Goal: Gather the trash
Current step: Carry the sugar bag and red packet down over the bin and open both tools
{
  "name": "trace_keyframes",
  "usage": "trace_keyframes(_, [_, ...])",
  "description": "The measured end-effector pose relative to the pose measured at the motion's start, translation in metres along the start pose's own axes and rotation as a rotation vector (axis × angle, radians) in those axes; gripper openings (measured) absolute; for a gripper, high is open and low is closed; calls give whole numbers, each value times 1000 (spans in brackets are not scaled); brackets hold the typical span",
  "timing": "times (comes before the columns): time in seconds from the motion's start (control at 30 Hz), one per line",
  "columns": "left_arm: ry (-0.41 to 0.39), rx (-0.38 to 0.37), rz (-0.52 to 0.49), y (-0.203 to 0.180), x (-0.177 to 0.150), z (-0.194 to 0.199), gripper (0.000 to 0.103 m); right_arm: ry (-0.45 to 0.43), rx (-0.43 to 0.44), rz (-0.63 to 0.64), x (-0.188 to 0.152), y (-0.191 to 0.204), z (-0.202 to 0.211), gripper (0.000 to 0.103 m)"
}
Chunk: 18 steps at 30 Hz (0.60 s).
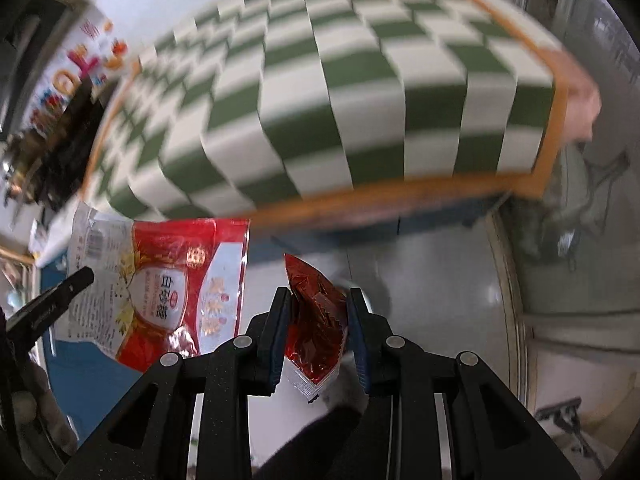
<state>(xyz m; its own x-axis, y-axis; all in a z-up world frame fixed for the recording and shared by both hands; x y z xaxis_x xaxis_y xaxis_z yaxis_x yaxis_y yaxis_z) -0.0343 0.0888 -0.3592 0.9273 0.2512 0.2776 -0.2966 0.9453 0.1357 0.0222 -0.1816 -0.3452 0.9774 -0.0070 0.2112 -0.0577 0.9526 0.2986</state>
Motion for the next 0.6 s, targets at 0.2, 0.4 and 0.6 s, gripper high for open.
trace_keyframes(0.2, [171, 4, 33, -21, -31, -154, 8, 129, -43, -28, -32, -40, -127, 30])
trace_keyframes(0.4, [296, -48, -1, -72, -64, -319, 9, 219, -17, -82, -56, -93, -280, 30])
trace_keyframes(0.6, [353, -153, -26, -111, -87, -417, 17, 299, 11, -58, -82, -121, -407, 30])
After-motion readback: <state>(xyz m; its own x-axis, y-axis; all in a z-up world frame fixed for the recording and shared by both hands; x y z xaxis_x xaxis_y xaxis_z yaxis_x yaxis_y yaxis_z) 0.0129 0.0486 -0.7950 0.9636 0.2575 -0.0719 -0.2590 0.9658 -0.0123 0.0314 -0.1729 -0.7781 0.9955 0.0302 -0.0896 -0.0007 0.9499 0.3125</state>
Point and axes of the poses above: each gripper's, at about its wrist camera, not at the fingertips, and z roughly against the way its jaws point, y to its left, x to its top, the point moved 2 cm from there along -z, roughly the way its jaws point, and after that the axes turned 15 degrees about -z, right-handed, at the moved point
